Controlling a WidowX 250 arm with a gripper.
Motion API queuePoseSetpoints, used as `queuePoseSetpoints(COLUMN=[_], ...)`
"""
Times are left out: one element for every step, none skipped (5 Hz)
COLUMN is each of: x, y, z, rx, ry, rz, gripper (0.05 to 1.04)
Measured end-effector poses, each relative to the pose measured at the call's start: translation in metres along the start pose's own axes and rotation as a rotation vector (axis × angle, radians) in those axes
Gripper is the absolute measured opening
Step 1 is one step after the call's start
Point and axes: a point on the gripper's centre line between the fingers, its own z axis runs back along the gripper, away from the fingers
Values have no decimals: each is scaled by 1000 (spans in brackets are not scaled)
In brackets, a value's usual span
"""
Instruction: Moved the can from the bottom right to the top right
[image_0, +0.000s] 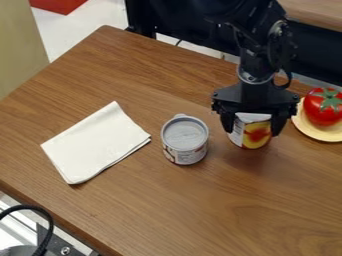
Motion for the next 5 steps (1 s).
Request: queuePoseSetpoints(x=[6, 15, 14, 7, 5], y=[4, 7, 8, 12, 14], z=[1, -2, -2, 1, 17], rx=[1, 5, 6, 20, 0], ry=[-6, -3, 10, 50, 62], rz=[15, 37, 33, 33, 37], gripper=[997, 997, 997, 997, 997])
